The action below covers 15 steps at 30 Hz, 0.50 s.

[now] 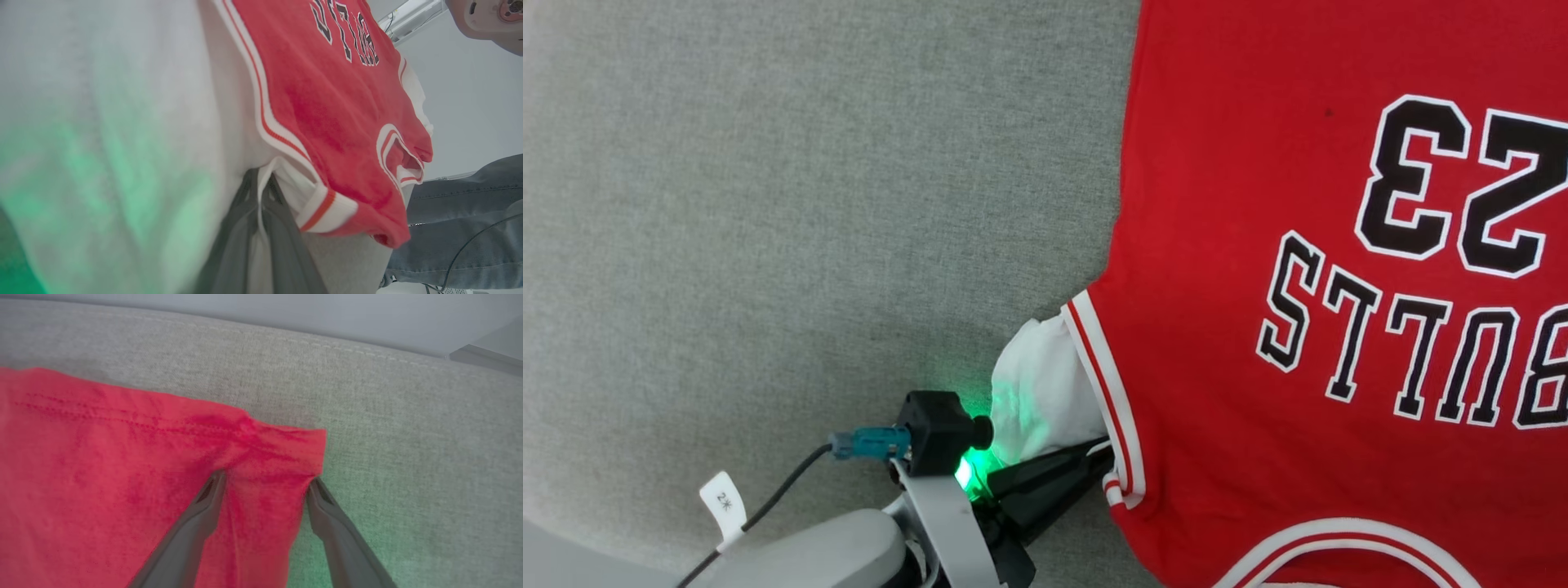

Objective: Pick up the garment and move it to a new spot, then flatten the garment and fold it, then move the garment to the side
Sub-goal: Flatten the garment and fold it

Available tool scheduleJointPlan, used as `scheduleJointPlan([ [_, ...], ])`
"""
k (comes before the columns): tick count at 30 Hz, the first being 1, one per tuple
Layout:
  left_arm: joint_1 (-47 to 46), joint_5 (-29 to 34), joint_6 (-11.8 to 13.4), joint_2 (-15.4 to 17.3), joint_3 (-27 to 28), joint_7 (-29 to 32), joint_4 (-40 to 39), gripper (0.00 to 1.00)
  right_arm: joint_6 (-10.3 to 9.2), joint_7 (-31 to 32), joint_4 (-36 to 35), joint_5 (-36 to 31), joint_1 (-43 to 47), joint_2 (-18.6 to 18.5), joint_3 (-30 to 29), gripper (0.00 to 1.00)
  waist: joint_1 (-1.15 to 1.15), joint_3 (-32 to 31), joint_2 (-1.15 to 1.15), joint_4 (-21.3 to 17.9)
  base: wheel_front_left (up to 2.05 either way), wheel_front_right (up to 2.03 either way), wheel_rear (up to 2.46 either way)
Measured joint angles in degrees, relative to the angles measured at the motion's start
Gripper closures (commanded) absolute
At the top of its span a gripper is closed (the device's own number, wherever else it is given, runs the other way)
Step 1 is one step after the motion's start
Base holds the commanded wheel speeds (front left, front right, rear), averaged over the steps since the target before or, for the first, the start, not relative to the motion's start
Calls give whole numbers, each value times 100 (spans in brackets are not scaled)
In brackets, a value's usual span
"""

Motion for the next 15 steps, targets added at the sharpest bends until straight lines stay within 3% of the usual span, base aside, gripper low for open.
scheduleJointPlan([
  [1, -1, 0, -11, -4, 10, -12, 4, 100, -1, -71, -9, -14, 1, 2, -2, 91, 0, 12, 0, 16, 0, 0, 0],
  [2, 1, 4, -13, -9, 19, -36, 15, 100, -1, -197, -14, -25, 13, 11, -7, 100, 0, 10, 0, 18, 0, 0, 0],
  [8, 163, -63, -15, -129, 210, -143, 238, 100, 1, -842, 29, 197, 412, 108, -67, 100, 0, -204, 0, 6, 0, 0, 0],
  [15, 702, -163, 4, -114, 686, -182, 448, 100, 7, -1020, -558, 1104, 1476, -249, 227, 100, 0, -785, 0, -136, 0, 0, 0],
])
